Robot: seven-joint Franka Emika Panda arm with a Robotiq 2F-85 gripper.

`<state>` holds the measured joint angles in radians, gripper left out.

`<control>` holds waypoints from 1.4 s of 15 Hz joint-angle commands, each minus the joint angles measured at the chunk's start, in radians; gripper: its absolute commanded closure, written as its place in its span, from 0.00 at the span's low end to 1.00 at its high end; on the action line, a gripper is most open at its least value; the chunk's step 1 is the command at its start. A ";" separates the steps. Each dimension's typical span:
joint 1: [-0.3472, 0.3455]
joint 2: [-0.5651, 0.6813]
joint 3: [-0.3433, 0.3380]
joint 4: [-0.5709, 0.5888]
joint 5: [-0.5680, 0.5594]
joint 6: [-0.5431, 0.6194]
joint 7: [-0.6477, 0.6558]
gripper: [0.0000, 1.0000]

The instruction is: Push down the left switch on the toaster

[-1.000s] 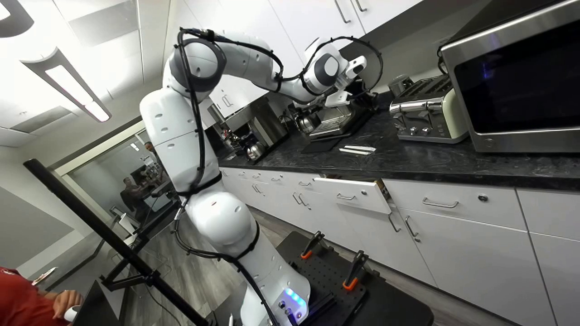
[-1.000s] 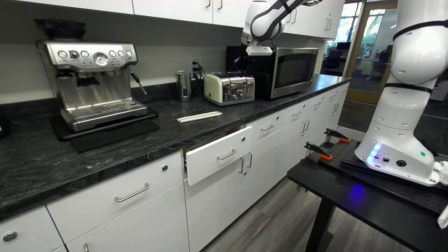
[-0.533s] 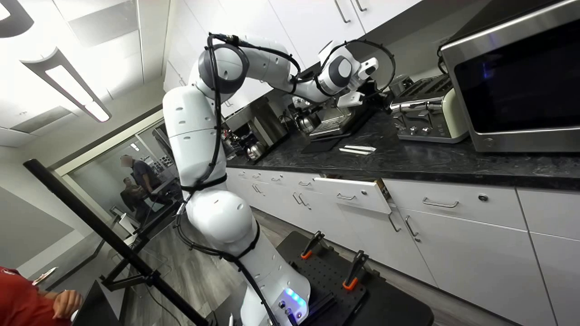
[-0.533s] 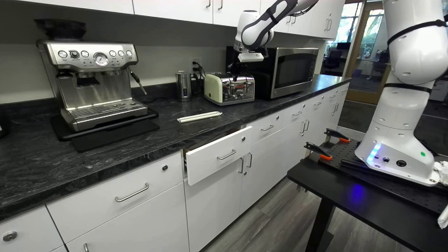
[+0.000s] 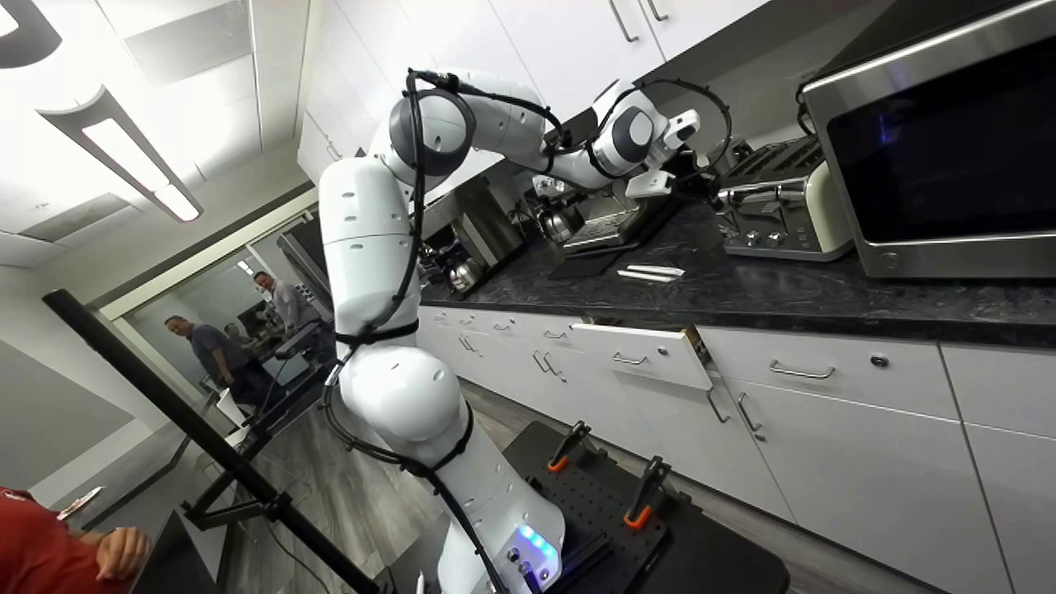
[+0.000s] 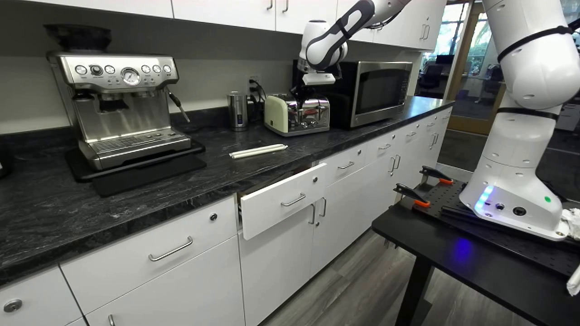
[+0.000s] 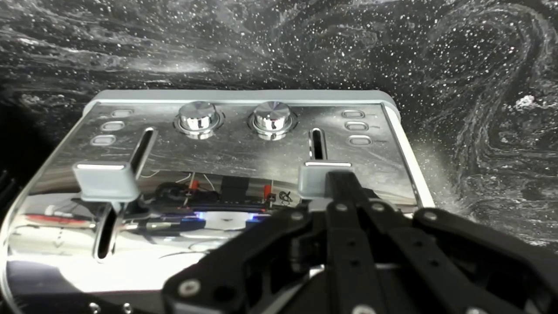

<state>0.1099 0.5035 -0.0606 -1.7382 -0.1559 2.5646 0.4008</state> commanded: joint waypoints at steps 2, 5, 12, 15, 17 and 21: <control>0.019 0.043 -0.029 0.062 0.022 -0.052 0.013 1.00; 0.001 0.059 -0.010 0.069 0.071 -0.070 -0.007 1.00; -0.009 0.116 -0.027 0.060 0.123 -0.002 0.011 1.00; -0.022 0.152 -0.027 0.075 0.159 -0.006 0.012 1.00; -0.026 0.166 -0.027 0.085 0.183 -0.011 0.015 1.00; -0.036 0.182 -0.022 0.093 0.231 -0.015 0.013 1.00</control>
<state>0.0941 0.6134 -0.0753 -1.6847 0.0510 2.5533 0.4005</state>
